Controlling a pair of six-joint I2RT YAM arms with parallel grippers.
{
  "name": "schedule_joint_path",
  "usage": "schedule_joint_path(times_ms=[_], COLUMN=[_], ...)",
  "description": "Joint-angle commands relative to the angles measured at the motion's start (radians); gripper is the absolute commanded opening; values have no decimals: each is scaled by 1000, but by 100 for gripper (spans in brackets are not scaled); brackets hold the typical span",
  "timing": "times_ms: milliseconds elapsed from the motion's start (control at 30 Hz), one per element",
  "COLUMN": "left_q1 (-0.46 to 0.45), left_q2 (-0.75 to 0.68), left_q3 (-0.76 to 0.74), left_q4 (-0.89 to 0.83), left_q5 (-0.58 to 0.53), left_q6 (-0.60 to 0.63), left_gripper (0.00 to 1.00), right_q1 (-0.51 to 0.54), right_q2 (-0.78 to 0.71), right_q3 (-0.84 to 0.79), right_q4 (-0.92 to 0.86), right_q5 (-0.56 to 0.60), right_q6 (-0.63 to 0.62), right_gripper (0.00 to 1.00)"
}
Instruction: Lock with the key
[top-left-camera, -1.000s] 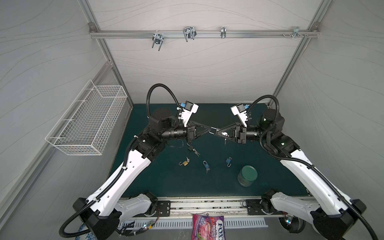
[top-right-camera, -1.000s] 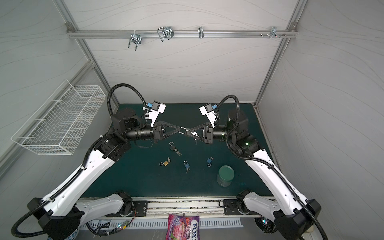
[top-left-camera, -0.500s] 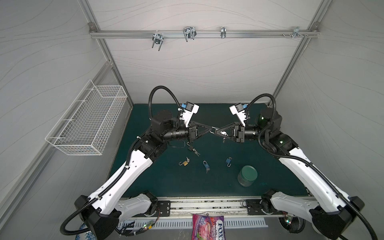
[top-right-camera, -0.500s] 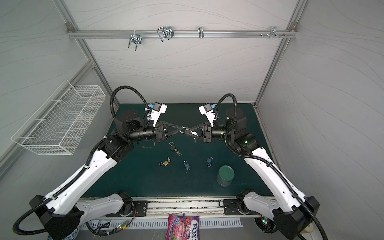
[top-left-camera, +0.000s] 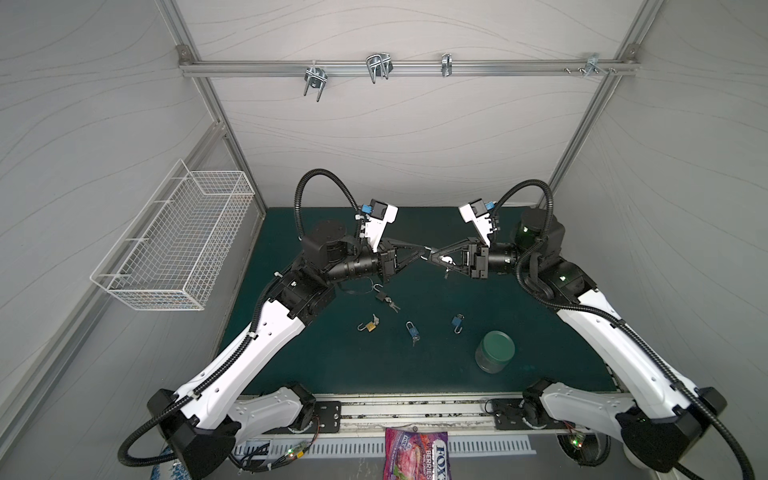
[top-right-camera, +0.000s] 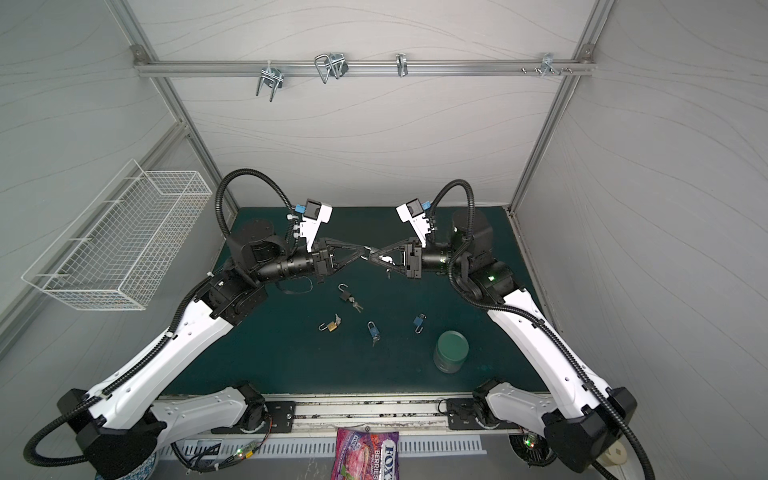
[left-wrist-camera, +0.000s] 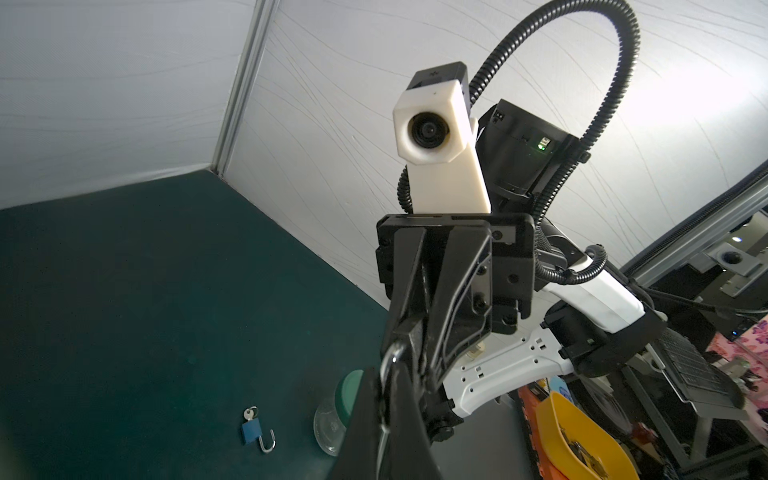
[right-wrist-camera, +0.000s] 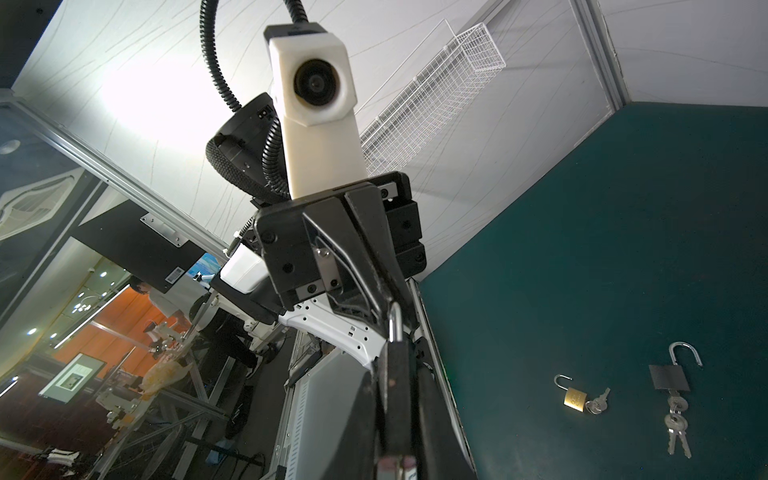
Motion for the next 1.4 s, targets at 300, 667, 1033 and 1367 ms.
schedule_joint_path(times_ms=[300, 667, 1033, 1367], left_q1=[109, 116, 115, 118], left_q2=[-40, -27, -32, -34], left_q3=[-103, -98, -105, -111], left_q4=[11, 135, 214, 184], left_q5=[250, 304, 304, 271], left_q6=[-103, -201, -269, -246], left_gripper=[0, 0, 0, 0], right_q1=[5, 20, 21, 18], right_q2=[-65, -68, -82, -118], right_q3=[-35, -78, -176, -235], right_q4=[52, 69, 116, 120], right_q5=[41, -19, 25, 54], right_q6=[-140, -191, -244, -282], right_gripper=[0, 49, 71, 53])
